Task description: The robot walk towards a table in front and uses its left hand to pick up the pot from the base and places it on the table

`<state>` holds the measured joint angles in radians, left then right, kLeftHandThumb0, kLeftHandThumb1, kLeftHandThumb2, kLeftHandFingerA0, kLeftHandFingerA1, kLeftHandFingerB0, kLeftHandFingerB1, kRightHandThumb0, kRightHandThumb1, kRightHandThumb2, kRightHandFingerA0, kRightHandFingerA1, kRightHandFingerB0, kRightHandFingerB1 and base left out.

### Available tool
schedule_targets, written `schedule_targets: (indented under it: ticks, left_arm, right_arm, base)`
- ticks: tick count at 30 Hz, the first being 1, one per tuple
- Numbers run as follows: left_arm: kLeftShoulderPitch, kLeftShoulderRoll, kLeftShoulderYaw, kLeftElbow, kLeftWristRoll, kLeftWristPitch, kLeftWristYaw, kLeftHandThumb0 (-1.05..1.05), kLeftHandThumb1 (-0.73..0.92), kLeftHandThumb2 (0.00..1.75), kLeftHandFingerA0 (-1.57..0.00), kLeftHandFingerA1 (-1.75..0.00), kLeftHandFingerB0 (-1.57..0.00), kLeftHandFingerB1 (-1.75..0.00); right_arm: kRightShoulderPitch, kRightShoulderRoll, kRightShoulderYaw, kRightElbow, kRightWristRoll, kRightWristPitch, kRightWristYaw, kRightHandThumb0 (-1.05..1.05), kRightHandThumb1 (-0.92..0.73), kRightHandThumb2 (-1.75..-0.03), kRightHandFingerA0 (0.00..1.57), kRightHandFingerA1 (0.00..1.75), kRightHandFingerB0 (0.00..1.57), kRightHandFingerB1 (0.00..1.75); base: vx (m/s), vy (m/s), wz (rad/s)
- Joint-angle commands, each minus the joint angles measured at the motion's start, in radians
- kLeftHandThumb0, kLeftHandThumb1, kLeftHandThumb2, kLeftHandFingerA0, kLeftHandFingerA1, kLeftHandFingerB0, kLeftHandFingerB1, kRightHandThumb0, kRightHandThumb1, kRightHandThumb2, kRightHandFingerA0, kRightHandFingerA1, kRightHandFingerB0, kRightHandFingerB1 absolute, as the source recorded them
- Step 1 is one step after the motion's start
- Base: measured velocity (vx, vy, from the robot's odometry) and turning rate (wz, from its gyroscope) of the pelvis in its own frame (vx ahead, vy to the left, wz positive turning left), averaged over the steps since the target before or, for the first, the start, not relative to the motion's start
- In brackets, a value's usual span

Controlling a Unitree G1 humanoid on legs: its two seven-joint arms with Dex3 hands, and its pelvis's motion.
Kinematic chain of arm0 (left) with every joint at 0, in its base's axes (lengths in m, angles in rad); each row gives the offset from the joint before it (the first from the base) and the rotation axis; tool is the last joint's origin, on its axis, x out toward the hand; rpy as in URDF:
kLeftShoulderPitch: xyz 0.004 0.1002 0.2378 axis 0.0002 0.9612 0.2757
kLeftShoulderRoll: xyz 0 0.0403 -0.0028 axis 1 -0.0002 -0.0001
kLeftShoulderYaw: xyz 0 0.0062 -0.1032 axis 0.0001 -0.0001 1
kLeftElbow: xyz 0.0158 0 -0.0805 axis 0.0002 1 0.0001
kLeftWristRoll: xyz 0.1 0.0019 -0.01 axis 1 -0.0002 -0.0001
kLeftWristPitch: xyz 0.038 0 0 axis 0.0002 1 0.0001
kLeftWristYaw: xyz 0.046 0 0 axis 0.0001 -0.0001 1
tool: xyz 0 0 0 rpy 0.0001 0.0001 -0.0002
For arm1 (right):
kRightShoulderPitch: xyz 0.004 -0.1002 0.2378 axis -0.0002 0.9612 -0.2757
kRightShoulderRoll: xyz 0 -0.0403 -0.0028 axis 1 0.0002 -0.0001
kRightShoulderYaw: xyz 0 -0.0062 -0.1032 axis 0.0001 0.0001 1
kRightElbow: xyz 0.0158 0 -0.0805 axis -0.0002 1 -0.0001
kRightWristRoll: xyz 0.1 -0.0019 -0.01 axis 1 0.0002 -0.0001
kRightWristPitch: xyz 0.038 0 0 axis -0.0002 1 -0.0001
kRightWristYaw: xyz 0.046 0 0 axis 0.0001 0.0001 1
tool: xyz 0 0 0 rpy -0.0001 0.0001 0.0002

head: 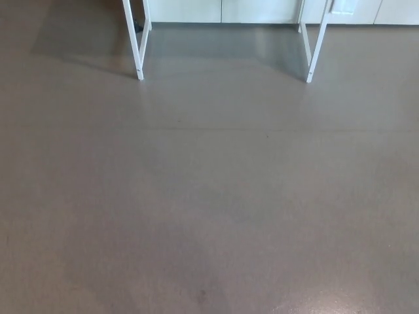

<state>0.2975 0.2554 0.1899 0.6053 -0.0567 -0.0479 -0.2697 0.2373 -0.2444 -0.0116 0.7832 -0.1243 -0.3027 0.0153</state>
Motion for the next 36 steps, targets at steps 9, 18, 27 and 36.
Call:
schedule_targets:
  ticks: [9,18,27,36]
  left_arm:
    - [0.051,0.014,0.008,-0.008,-0.024,-0.039,-0.041,0.06,0.44,0.89,-0.24,-0.54,-0.12,-0.48]
    - [0.060,0.008,0.006,-0.013,-0.024,-0.043,-0.038,0.07,0.45,0.89,-0.24,-0.54,-0.12,-0.48]
    - [0.062,0.003,0.007,-0.015,-0.027,-0.027,-0.033,0.09,0.62,0.58,-0.39,-0.37,-0.27,-0.30]
    - [0.039,0.024,-0.022,0.084,0.024,-0.124,-0.006,-0.02,0.56,0.57,-0.40,-0.36,-0.27,-0.30]
  right_arm:
    - [0.019,-0.016,-0.001,0.037,-0.017,-0.094,-0.022,-0.48,-0.43,-0.75,0.65,0.56,0.42,0.47]
    - [0.025,-0.016,0.000,0.034,-0.026,-0.096,-0.028,-0.47,-0.44,-0.75,0.65,0.56,0.41,0.47]
    - [0.037,-0.017,0.001,0.021,-0.030,-0.094,-0.026,-0.48,-0.44,-0.75,0.65,0.56,0.40,0.47]
    - [0.036,-0.018,0.004,0.026,-0.029,-0.100,-0.026,-0.47,-0.44,-0.75,0.66,0.56,0.40,0.46]
  base:
    - [0.00,0.000,0.00]
    - [0.00,0.000,0.00]
    - [0.02,-0.029,0.05]
    - [0.03,0.099,-0.15]
